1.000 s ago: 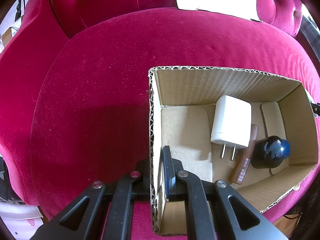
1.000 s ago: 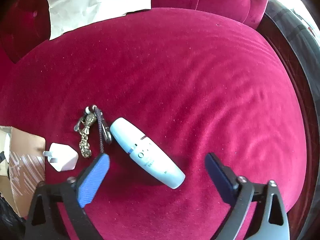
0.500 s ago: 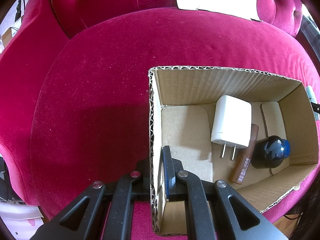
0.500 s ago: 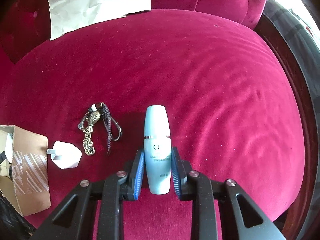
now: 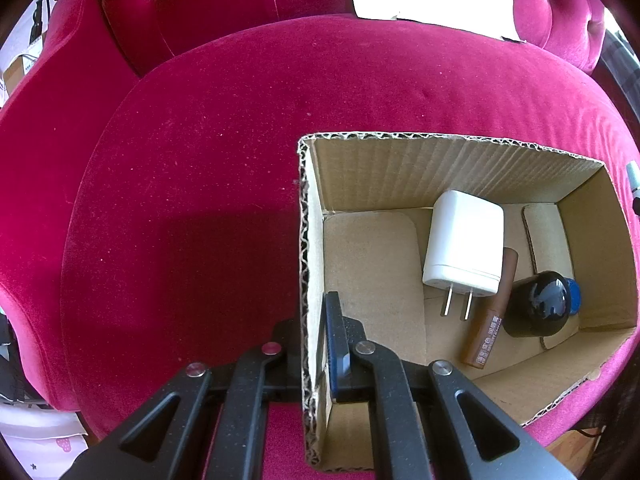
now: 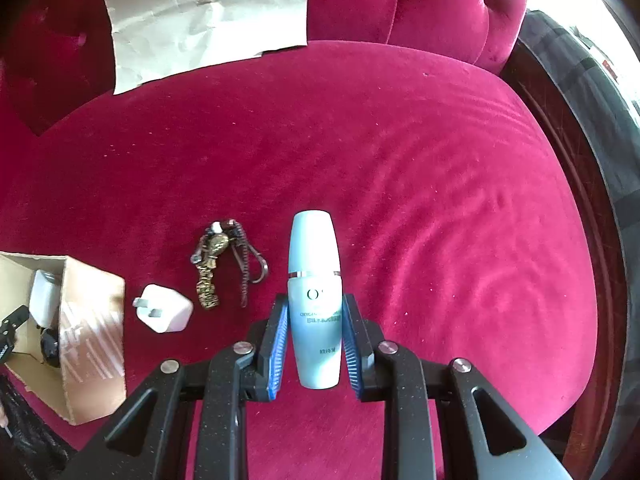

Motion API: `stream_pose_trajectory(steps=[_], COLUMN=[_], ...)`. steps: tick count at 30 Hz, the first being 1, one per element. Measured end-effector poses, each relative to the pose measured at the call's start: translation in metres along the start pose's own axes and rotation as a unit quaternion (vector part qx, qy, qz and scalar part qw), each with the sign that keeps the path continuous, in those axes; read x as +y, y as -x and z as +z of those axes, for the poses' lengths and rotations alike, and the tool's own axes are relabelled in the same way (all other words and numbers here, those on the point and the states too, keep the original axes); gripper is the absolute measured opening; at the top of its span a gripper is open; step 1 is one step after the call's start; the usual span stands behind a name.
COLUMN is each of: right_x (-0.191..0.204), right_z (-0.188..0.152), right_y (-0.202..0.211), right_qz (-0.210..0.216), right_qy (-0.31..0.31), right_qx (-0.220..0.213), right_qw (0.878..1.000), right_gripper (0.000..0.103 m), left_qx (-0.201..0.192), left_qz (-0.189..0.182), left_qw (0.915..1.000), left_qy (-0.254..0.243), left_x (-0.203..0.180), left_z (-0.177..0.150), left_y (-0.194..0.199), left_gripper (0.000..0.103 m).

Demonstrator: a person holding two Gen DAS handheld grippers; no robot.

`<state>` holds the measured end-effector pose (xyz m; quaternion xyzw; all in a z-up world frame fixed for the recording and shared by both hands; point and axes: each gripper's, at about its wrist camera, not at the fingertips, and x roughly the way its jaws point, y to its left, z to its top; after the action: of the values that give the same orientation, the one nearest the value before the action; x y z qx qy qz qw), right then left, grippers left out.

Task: Organize rigid objects
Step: 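Carry the light-blue bottle with the right gripper over the box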

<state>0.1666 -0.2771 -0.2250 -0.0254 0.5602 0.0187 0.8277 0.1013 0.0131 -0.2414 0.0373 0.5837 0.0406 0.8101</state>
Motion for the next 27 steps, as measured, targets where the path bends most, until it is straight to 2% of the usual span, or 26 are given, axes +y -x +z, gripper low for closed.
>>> stream_pose_trajectory(steps=[8,15,27], right_x=[0.018,0.048,0.099], right_z=[-0.002,-0.001,-0.003], right_y=[0.026,0.054,0.064], right_qz=[0.011,0.025,0.056], right_qy=[0.015,0.040,0.089], right_qx=[-0.010,-0.020,-0.021], right_qw=[1.000,0.999,0.994], right_gripper=[0.027,0.027,0.027], left_qx=[-0.001,-0.001,-0.003], left_qz=[-0.003,-0.008,-0.015], left_qw=[1.0000,1.0000,0.9999], left_qy=[0.001,0.003,0.006], left_x=[0.001,0.005,0.011], left_z=[0.000,-0.001,-0.001], left_y=[0.001,0.001,0.001], left_gripper=[0.006,0.005,0.005])
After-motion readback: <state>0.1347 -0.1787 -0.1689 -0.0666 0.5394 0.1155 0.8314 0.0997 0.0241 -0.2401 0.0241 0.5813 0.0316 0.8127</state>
